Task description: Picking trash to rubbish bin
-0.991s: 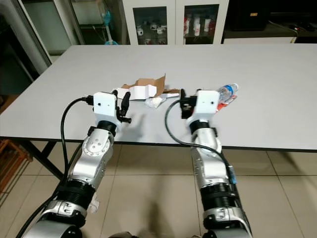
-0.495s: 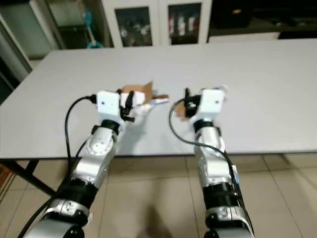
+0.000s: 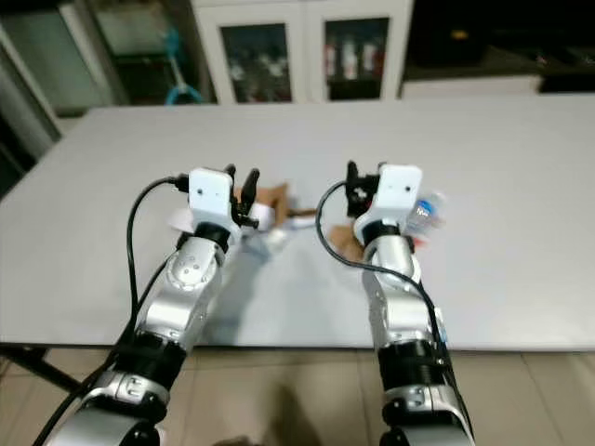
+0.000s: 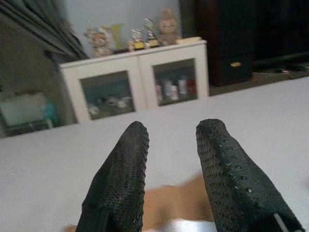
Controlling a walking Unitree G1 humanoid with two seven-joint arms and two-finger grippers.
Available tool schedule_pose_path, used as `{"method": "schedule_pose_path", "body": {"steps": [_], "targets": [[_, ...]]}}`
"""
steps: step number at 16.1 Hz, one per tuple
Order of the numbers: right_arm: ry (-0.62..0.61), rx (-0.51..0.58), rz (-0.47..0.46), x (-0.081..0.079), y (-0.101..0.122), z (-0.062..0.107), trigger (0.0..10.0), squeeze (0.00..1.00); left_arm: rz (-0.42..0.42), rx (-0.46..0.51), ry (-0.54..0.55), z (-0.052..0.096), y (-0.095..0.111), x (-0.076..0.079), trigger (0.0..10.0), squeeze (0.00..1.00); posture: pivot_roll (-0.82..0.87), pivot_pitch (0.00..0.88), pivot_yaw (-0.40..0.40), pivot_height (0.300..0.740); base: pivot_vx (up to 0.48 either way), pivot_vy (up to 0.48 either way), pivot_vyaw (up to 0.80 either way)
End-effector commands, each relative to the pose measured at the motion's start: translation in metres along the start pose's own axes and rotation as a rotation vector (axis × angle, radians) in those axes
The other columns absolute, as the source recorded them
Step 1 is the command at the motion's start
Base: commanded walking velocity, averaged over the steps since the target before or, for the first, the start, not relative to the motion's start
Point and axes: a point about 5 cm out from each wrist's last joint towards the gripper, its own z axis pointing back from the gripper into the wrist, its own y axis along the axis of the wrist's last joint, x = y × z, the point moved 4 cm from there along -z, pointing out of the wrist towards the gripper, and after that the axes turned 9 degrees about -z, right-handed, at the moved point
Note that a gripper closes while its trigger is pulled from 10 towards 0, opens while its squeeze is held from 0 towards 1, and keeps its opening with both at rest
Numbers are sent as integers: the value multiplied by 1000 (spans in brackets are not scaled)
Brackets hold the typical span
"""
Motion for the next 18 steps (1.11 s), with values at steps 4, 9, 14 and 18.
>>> {"method": "schedule_pose_path", "body": {"steps": [4,9,14,18], "targets": [[32,-6,-11,-12,-2,-1,10000,0,-4,21,24,0,3,-11,10000,0,5,0,84,720,277,0,0],[37,-7,-16,-15,-3,-2,10000,0,-43,46,15,-1,11,-18,10000,0,6,0,88,720,0,0,0],[29,-11,-13,-13,-2,-3,10000,0,-429,206,-280,11,61,-11,10000,0,35,0,82,720,0,0,0],[28,-21,-8,-11,-4,-3,10000,0,-642,89,-540,43,40,-18,10000,1000,58,9,75,720,0,0,0]]}}
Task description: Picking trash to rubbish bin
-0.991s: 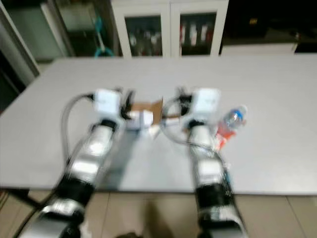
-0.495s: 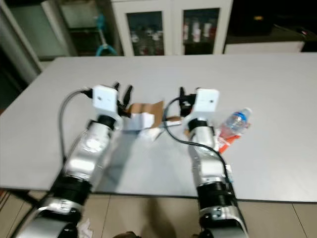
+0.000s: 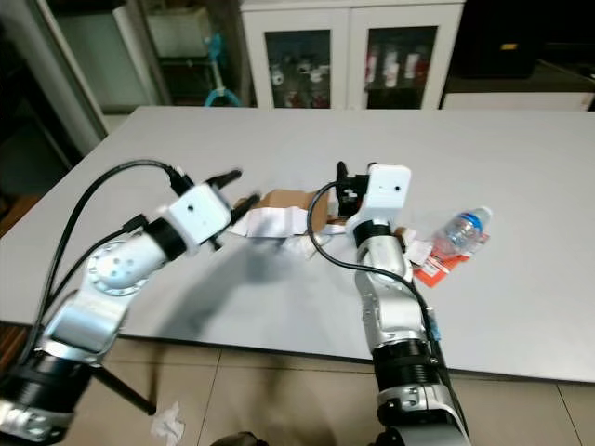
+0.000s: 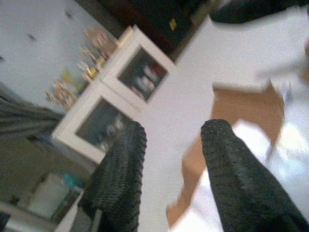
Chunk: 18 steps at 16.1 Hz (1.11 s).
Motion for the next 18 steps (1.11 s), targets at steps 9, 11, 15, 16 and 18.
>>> {"method": "schedule_pose_path", "body": {"steps": [9,11,15,16,18], "targets": [[6,-30,-2,-3,-3,-5,10000,0,-31,-46,-311,14,4,30,10000,0,57,17,67,720,0,0,0],[7,-31,-2,-3,-3,-6,10000,0,-52,-43,-377,15,4,35,10000,0,60,14,64,720,0,0,0],[18,-37,-1,-5,-4,-7,10000,0,-178,-115,-584,26,-15,55,10000,0,58,11,65,720,0,0,0],[19,-38,0,-5,-4,-7,10000,0,-210,-136,-608,25,-22,62,10000,0,51,6,66,720,0,0,0],[20,-38,1,-5,-4,-8,10000,0,-235,-160,-609,20,-27,67,10000,0,49,3,66,720,0,0,0]]}}
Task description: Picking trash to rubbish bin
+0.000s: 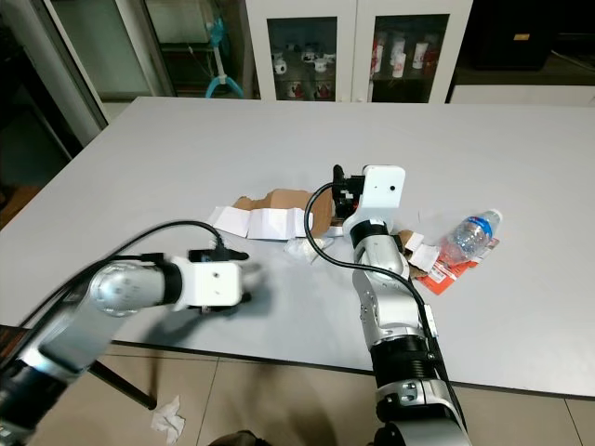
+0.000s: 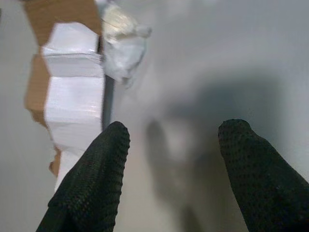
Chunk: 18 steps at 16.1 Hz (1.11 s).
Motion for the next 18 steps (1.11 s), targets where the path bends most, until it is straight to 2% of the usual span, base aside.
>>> {"method": "schedule_pose_path", "body": {"steps": [1,4,6,8,12,18], "targets": [[15,1,-5,-5,3,-4,10000,0,-49,-29,-4,-2,-3,-4,10000,0,48,0,67,720,0,0,0],[18,2,-6,-6,2,-4,10000,0,-138,-125,42,-15,-18,-9,10000,0,39,0,71,720,0,0,0],[17,5,-7,-6,3,-4,10000,0,-163,-180,74,-22,-28,-11,10000,0,35,0,75,720,0,0,0],[15,8,-8,-6,3,-4,10000,0,-168,-216,115,-33,-36,-9,10000,0,30,0,78,720,0,0,0],[17,10,-11,-7,3,-4,10000,0,-159,-223,158,-46,-40,-1,10000,0,24,0,81,720,0,0,0],[20,13,-14,-9,3,-2,10000,0,-123,-276,274,-61,-53,2,10000,0,12,0,84,720,0,0,0]]}}
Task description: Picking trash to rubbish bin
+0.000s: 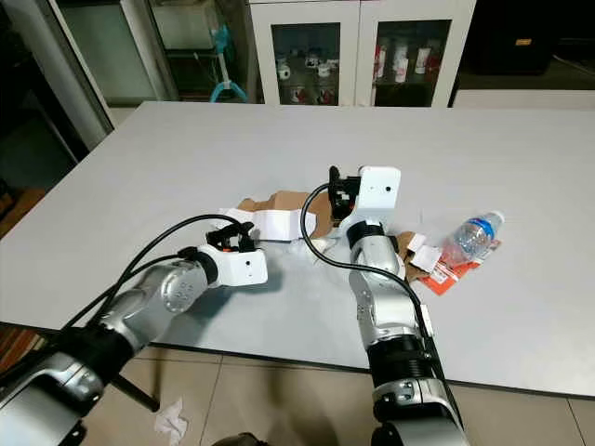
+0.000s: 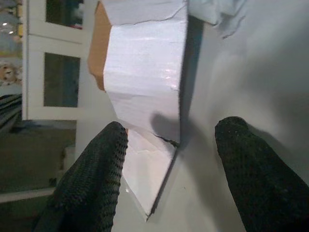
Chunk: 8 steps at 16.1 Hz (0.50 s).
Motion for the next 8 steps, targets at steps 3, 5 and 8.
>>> {"method": "schedule_pose_path", "body": {"steps": [3,5,8], "targets": [[16,26,-6,-7,7,0,10000,0,-15,-54,-53,-1,-12,27,10000,0,0,0,88,720,0,0,0],[19,30,-10,-10,7,4,10000,0,-21,-54,-34,-4,-11,31,10000,0,-14,24,89,720,0,0,0],[32,37,-21,-17,8,12,10000,0,-34,-41,-24,-7,-8,30,10000,0,-31,88,96,720,0,0,0]]}}
